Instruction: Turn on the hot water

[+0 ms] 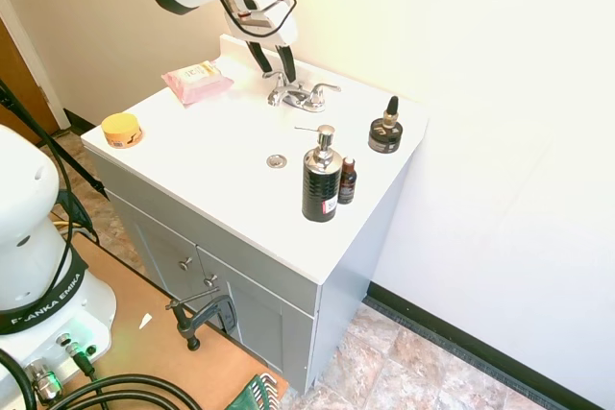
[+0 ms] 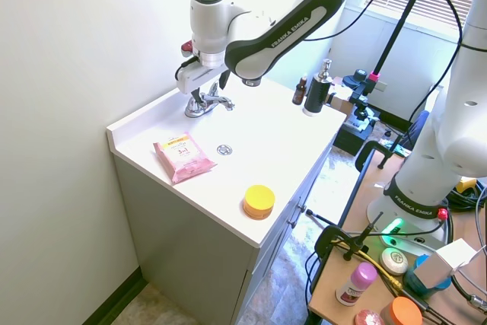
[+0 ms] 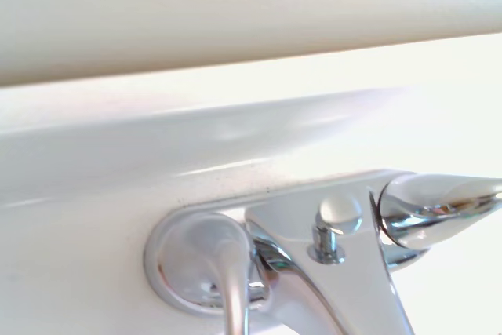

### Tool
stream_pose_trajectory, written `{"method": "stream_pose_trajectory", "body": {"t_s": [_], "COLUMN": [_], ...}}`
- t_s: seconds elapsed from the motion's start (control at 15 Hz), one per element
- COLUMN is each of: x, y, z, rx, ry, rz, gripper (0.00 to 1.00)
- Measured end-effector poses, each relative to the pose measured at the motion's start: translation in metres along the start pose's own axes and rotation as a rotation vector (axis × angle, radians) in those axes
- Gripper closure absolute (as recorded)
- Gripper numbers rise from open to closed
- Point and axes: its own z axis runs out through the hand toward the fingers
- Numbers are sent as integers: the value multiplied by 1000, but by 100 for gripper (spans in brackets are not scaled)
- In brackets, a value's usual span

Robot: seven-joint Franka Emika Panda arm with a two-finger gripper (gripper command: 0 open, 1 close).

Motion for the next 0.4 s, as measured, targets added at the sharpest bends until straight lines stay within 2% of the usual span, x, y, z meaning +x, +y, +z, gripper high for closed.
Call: {"method": "stream_pose_trajectory", "body": {"t_s": [0.27, 0.4], "x": [0, -3], "y": [8, 15], "z": [-4, -19], "rx": [-11, -4], "ry": [-14, -83], "rz": [-2, -18], "gripper": [0, 0]}}
